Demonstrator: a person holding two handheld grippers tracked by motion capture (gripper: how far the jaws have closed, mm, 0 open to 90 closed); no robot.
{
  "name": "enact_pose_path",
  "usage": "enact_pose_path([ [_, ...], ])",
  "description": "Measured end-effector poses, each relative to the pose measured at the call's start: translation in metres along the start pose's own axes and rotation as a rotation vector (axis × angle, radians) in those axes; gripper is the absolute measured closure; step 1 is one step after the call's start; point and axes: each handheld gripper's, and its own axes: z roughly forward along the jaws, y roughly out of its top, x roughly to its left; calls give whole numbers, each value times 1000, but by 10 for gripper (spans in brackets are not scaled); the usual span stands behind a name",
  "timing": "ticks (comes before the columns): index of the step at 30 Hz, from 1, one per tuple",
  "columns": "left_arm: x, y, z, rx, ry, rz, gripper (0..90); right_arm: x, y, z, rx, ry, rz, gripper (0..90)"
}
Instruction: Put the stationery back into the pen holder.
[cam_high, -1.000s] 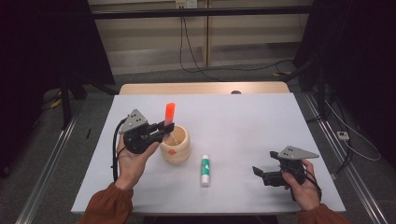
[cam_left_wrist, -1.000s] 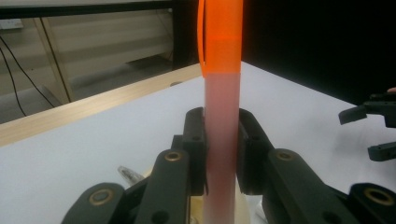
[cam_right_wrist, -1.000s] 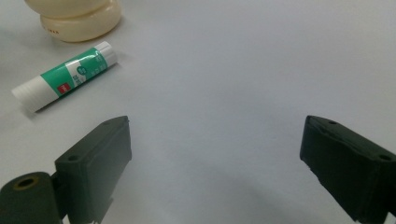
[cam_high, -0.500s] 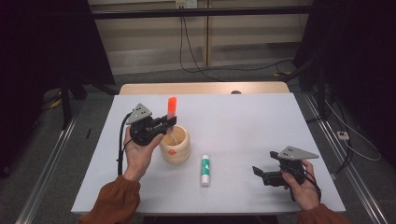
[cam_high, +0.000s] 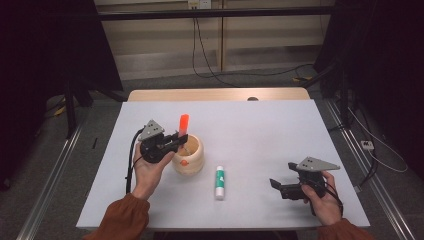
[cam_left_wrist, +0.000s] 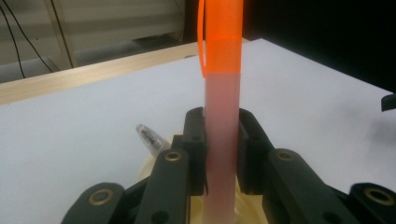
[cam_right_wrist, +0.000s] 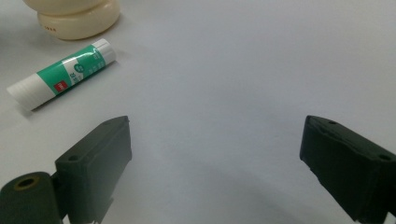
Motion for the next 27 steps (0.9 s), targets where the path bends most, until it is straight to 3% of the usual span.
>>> enact_pose_path([
  [16, 6, -13, 2, 38, 6, 9, 768, 1, 0, 1, 7, 7, -4, 91],
  [27, 1, -17, 11, 62, 2, 19, 768, 1, 0, 2, 14, 10, -7, 93],
])
